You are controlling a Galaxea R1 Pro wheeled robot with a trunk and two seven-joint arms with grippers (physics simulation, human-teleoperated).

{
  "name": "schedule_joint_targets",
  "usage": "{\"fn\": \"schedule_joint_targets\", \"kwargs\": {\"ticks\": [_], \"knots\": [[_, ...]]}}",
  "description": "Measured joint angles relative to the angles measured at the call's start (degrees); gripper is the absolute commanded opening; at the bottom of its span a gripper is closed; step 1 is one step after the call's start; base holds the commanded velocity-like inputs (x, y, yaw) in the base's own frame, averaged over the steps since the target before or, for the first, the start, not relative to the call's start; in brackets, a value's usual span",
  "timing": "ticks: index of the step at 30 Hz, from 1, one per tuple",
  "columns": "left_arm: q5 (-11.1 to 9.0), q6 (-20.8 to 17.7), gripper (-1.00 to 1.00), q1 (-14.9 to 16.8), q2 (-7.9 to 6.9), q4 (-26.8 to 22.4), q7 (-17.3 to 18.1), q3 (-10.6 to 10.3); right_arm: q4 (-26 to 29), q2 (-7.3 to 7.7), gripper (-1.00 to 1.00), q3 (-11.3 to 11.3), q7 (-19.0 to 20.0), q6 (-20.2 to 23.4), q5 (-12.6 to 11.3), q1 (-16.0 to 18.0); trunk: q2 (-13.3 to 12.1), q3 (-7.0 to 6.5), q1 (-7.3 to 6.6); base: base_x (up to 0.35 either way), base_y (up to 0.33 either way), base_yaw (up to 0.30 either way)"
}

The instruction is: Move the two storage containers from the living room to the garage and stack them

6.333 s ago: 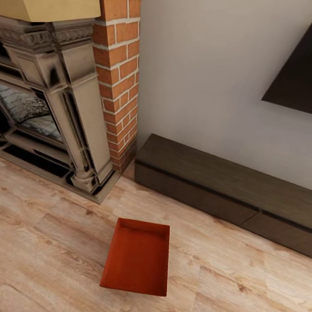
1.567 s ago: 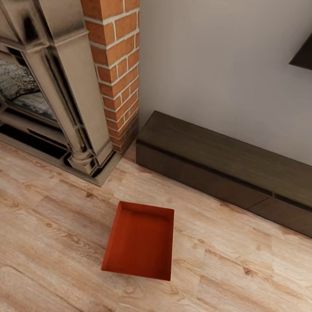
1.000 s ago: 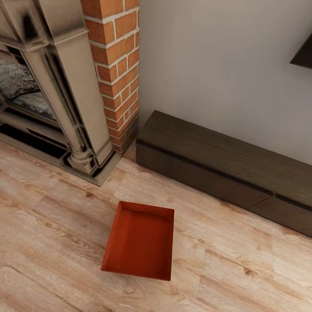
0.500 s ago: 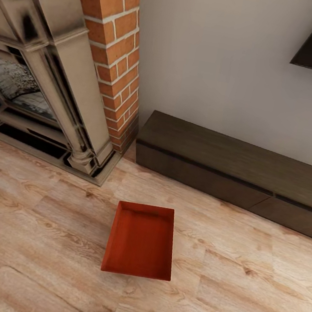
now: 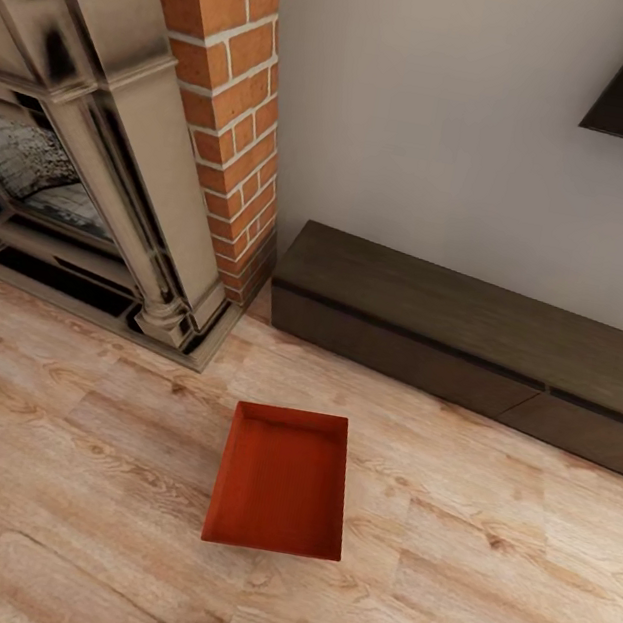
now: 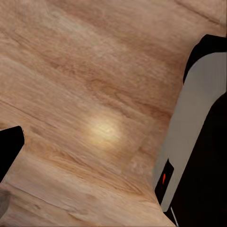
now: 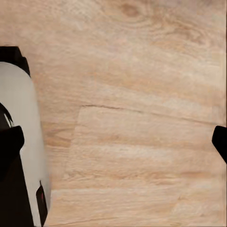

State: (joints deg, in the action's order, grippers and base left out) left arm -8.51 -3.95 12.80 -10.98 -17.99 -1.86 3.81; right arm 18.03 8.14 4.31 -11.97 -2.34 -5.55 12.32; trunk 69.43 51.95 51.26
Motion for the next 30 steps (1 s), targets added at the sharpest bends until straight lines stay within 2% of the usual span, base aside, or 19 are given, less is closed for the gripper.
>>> {"fn": "schedule_joint_targets", "kwargs": {"ticks": [1, 2, 3, 4, 6, 7, 9, 12, 14, 15, 16, 18, 21, 23, 25, 28, 30], "knots": [[-0.31, -1.66, 1.00, 0.17, -0.58, -1.45, 0.01, 0.17, 0.20, 0.16, 1.00, -0.05, -0.74, 0.16, -0.27, 2.62, 0.00, 0.00, 0.00, 0.000, 0.000, 0.000], [-1.14, -3.96, 1.00, 0.61, -1.31, -2.77, 0.00, 0.53, -0.81, 0.19, 1.00, -0.09, -1.41, 0.28, -0.59, 7.09, 0.00, 0.00, 0.00, 0.000, 0.000, 0.000], [-2.32, -5.50, 1.00, 2.68, -1.64, -3.65, -0.34, 0.79, -2.70, -0.06, 1.00, -0.19, -1.77, 0.21, -0.76, 12.19, 0.00, -0.01, 0.00, 0.000, 0.000, 0.000], [-2.72, -5.87, 1.00, 3.81, -1.64, -3.79, -0.72, 0.86, -3.33, -0.20, 1.00, -0.26, -1.86, 0.13, -0.82, 13.77, 0.00, 0.00, 0.00, 0.000, 0.000, 0.000], [-3.77, -6.67, 1.00, 9.01, -1.03, -3.85, -4.18, 1.04, -4.79, -1.02, 1.00, -0.22, -2.04, -0.96, -0.85, 18.23, 0.00, -0.01, 0.00, 0.000, 0.000, 0.000], [-3.93, -6.80, 1.00, 10.30, -0.74, -3.84, -5.42, 1.08, -5.02, -1.32, 1.00, -0.26, -2.07, -1.39, -0.91, 19.05, 0.00, 0.00, 0.00, 0.000, 0.000, 0.000], [-4.16, -7.07, 1.00, 14.14, 0.61, -3.74, -8.71, 1.11, -5.43, -2.53, 1.00, -0.21, -2.12, -2.46, -0.94, 20.87, 0.00, 0.00, 0.00, 0.000, 0.000, 0.000], [-3.86, -7.32, 1.00, 19.83, 5.79, -3.22, -12.44, 0.92, -5.78, -5.93, 1.00, -0.12, -2.15, -3.40, -0.92, 23.90, 0.00, 0.00, 0.00, 0.000, 0.000, 0.000], [-3.18, -7.15, 1.00, 21.81, 9.73, -3.09, -13.36, 0.79, -5.87, -8.24, 1.00, -0.13, -2.10, -3.64, -0.68, 24.86, 0.00, 0.00, 0.00, 0.000, 0.000, 0.000], [-2.94, -7.08, 1.00, 22.11, 10.55, -3.09, -13.50, 0.80, -5.88, -8.96, 1.00, -0.15, -2.10, -3.68, -0.60, 25.00, 0.00, 0.00, 0.00, 0.000, 0.000, 0.000], [-2.89, -6.74, 1.00, 22.76, 12.95, -3.05, -13.88, 0.39, -5.91, -11.60, 1.00, 0.03, -2.08, -3.80, -0.39, 25.30, 0.00, 0.00, 0.00, 0.000, 0.000, 0.000], [-2.75, -6.40, 1.00, 23.04, 15.08, -2.69, -14.01, 0.27, -5.93, -13.49, 1.00, 0.26, -1.92, -4.08, -0.21, 25.44, 0.00, 0.00, 0.00, 0.000, 0.000, 0.000], [-2.53, -4.14, 1.00, 23.18, 17.01, -1.25, -14.05, -0.54, -5.93, -14.33, 1.00, 0.56, -1.45, -5.13, 0.18, 25.50, 0.00, 0.00, 0.00, 0.000, 0.000, 0.000], [-1.60, -2.27, 1.00, 23.21, 18.27, -0.72, -13.99, -1.83, -5.94, -14.53, 1.00, 0.86, -1.12, -5.80, 0.40, 25.51, 0.00, 0.00, 0.00, 0.000, 0.000, 0.000], [1.66, -0.21, 1.00, 23.23, 19.92, -0.42, -13.89, -5.77, -5.96, -14.69, 1.00, 2.72, -0.59, -6.33, 0.50, 25.52, 0.00, 0.00, 0.00, 0.000, 0.000, 0.000], [3.78, 0.73, 1.00, 23.23, 20.50, -0.68, -13.88, -9.04, -5.96, -14.83, 1.00, 5.43, -0.33, -6.63, 0.41, 25.52, 0.00, 0.00, 0.00, 0.000, 0.000, 0.000], [4.13, 0.97, 1.00, 23.23, 20.51, -0.91, -13.96, -9.90, -5.94, -14.80, 1.00, 6.10, -0.27, -6.73, 0.16, 25.52, 0.00, 0.00, 0.00, 0.000, 0.000, 0.000]]}}
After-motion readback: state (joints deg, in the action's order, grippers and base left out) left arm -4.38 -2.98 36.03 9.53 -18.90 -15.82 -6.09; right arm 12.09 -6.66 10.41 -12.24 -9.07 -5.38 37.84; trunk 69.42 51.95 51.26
